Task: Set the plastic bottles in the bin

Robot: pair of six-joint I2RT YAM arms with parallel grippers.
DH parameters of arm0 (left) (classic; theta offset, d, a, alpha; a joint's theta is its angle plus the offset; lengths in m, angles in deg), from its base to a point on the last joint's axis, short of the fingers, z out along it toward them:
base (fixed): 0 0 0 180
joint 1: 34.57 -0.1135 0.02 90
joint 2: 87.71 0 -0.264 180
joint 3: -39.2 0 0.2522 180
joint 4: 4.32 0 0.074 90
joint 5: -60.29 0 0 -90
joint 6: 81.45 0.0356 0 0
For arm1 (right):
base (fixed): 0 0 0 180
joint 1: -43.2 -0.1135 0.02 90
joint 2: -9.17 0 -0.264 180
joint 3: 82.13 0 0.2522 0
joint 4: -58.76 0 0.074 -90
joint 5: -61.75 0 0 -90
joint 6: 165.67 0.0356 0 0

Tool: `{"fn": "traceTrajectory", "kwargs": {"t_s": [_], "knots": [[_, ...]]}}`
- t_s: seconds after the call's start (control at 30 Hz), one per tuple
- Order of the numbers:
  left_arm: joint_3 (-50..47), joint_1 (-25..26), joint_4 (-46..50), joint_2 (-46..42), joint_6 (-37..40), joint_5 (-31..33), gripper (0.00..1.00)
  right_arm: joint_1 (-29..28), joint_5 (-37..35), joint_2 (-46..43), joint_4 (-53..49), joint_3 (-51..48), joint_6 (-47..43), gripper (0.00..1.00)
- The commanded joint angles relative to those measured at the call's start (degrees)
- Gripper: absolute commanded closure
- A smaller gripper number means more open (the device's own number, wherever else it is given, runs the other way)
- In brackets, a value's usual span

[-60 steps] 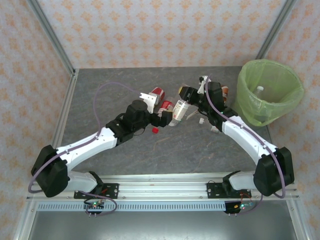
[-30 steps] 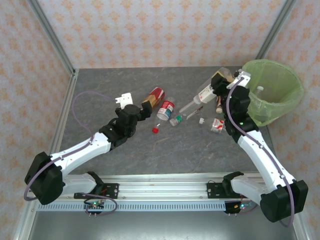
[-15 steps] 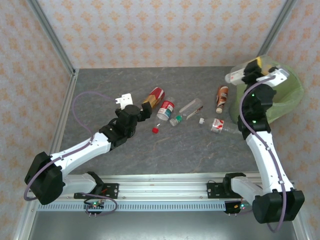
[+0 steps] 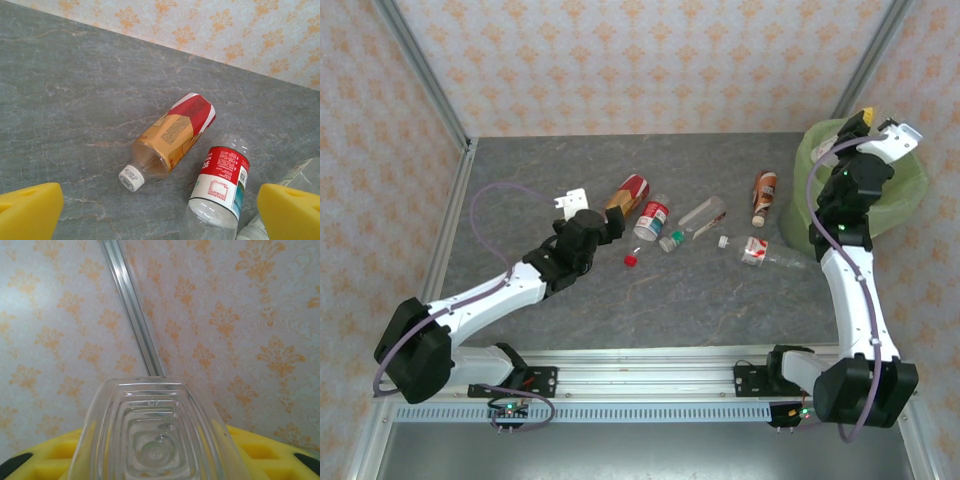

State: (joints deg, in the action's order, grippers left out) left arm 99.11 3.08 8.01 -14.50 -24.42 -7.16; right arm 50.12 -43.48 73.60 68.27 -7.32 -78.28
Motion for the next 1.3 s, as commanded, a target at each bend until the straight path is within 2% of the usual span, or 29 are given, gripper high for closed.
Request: {"fn": "traceTrajectory", "kwargs": {"t_s": [0.0, 0.27, 0.43, 0.5, 0.6, 0.77, 1.27], "knots": [[2.3, -0.3, 1.3, 1.3, -0.5, -0.1, 0.0, 0.5, 2.6, 1.2, 0.6, 1.3, -6.0, 1.0], [2.7, -0.3, 1.1, 2.6, -1.0, -1.2, 0.0, 1.3, 3.7, 6.2, -1.7, 2.3, -7.1, 1.0], [2.8, -0.3, 1.4, 2.4, -1.0, -1.3, 0.0, 1.8, -3.2, 9.4, 1.8, 2.1, -7.4, 1.0], [2.5, -0.3, 1.5, 2.2, -1.0, -1.2, 0.0, 2.9, -4.3, 10.8, 1.2, 2.3, -5.0, 1.0], [2.3, -0.3, 1.7, 2.0, -1.1, -1.2, 0.0, 5.4, -1.8, 12.0, -1.1, 2.6, 1.0, 1.0], [2.1, -0.3, 2.2, 2.0, -1.4, -1.2, 0.0, 6.3, -1.8, 14.7, -7.2, 5.5, 3.6, 0.98], [2.4, -0.3, 2.8, 2.7, -1.8, -1.1, 0.0, 6.4, -4.2, 21.4, -19.9, 11.3, 9.6, 0.72]]}}
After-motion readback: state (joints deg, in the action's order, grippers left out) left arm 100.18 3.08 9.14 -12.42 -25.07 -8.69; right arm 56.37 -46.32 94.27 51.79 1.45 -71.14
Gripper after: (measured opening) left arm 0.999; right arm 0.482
